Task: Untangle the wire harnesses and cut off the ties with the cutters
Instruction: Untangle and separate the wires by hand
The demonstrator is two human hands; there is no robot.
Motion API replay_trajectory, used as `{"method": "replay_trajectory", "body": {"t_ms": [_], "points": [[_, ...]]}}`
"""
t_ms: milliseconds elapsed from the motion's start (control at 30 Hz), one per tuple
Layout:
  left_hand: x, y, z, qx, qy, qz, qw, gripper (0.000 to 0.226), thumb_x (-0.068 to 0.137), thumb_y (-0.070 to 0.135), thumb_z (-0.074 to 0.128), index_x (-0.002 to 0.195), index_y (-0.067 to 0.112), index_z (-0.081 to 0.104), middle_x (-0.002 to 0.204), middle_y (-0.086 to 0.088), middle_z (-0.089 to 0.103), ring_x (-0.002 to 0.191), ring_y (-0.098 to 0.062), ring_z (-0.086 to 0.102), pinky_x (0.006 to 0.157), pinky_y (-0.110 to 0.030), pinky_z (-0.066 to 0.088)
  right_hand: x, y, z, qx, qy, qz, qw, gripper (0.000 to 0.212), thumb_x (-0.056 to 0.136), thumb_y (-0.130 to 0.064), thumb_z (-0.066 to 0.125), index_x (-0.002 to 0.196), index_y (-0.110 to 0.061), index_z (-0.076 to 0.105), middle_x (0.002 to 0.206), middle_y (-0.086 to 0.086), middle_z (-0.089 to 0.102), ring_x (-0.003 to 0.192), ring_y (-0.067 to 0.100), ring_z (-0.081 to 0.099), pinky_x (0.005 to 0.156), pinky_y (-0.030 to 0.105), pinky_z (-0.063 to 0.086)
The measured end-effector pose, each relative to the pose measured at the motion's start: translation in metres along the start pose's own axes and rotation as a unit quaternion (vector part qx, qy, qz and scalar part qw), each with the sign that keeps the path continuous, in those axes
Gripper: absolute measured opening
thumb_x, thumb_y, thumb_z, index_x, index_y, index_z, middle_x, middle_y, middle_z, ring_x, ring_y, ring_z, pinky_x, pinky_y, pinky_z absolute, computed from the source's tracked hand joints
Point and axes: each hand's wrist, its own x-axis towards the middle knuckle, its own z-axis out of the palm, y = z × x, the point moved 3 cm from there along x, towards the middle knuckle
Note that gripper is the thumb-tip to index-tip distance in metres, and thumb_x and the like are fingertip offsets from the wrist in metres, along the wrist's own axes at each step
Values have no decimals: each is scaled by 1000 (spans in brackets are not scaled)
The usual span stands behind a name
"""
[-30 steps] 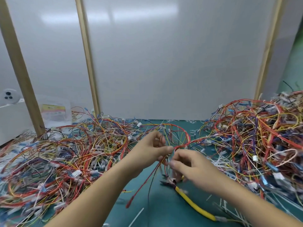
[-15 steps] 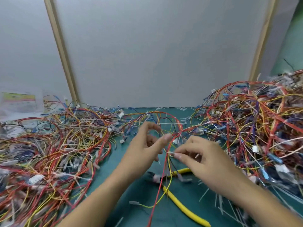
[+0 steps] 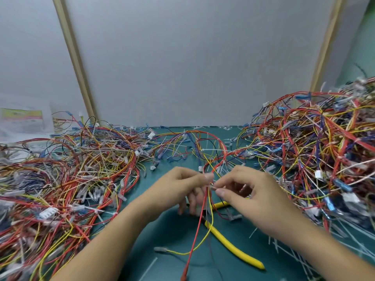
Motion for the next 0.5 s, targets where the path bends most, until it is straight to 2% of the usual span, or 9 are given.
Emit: {"method": "replay_trajectory", "body": {"t_ms": [33,133,200,300,400,500], "points": [[-1,0,2,-18,-24,-4,1000,32,96,34,61,69,17,67,60,-6,62,49,-22,55,40,-24,39,0,2,0,3,1,6,1000,14,83,-18,79,81,-31,74,73,-11,62,65,9,59,58,14,42],[0,-1,2,-61,-30,5,998,33,90,24,64,92,-9,65,78,-19,63,61,-29,58,49,-26,48,-1,4,3,31,-21,28,999,8,85,-24,74,83,-31,70,65,-10,62,53,3,54,52,13,41],[1,-2,1,-99,-34,1,995,29,87,18,67,101,-7,67,85,-16,66,64,-22,62,52,-25,52,-1,6,4,59,-27,46,997,2,84,-28,68,81,-28,67,63,-7,63,52,2,52,53,17,42],[1,-7,3,-146,-32,-38,988,25,84,9,70,106,-3,70,86,-12,71,65,-15,68,55,-23,55,0,9,7,71,-45,65,994,6,86,-26,65,81,-27,62,63,-1,62,55,7,53,55,29,44],[4,-13,6,-158,-3,-75,985,29,84,-1,70,110,-13,63,89,-18,68,62,-15,67,54,-20,52,-2,12,12,20,-78,75,994,12,91,-25,62,82,-30,55,59,-3,54,55,9,47,59,44,45],[5,-15,7,-176,32,-86,980,35,82,-6,71,112,-17,58,92,-23,64,59,-16,65,52,-19,52,-3,12,14,23,-85,96,992,14,95,-28,57,82,-29,52,56,-6,46,55,12,44,59,49,46]]}}
